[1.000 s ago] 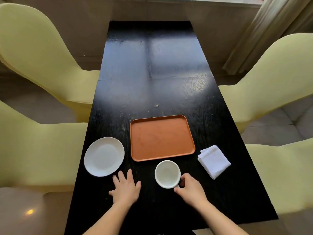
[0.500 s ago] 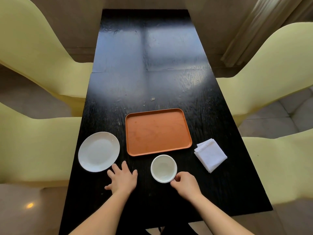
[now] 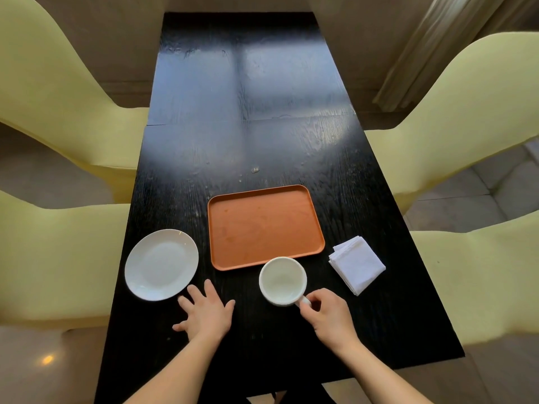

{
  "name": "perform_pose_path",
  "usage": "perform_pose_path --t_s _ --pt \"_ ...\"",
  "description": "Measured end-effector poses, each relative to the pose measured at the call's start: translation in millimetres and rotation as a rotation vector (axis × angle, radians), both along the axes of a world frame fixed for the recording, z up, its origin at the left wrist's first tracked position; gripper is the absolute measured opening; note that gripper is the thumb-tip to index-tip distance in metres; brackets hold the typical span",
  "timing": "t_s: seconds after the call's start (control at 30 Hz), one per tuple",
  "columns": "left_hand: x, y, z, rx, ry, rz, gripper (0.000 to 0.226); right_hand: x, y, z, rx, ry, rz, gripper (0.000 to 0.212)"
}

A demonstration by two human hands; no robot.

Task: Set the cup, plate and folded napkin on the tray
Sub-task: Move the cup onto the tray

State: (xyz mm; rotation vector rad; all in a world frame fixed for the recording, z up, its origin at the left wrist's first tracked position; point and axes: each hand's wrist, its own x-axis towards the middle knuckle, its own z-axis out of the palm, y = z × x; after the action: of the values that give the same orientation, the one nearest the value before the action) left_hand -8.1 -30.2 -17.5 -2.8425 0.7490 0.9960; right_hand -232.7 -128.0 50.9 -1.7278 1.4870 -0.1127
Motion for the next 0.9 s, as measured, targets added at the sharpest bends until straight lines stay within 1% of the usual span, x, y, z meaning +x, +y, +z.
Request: perform_pose_path --t_s 0.1,0.23,0.4,0.63,0.9 --pt "0 -3 2 0.000 -0.004 0.010 0.082 2 -14 9 -0.046 -0.061 -0.034 0.019" --pt "-1 -4 3 0.002 -0.020 0.006 0.078 15 -43 15 -0.085 -0.091 -0.069 0.017" --pt "-1 -4 2 0.002 -0.045 -0.014 0.077 40 -93 13 -0.105 -0.087 -0.089 0.019" --pt "-1 -2 -3 0.014 -0.074 -0.032 0.078 72 -154 -3 -0.085 -0.051 -0.198 0.021" --pt "-3 -2 -9 0.042 -0.102 -0.051 0.081 84 -184 -22 -0.072 -0.066 -0.301 0.020"
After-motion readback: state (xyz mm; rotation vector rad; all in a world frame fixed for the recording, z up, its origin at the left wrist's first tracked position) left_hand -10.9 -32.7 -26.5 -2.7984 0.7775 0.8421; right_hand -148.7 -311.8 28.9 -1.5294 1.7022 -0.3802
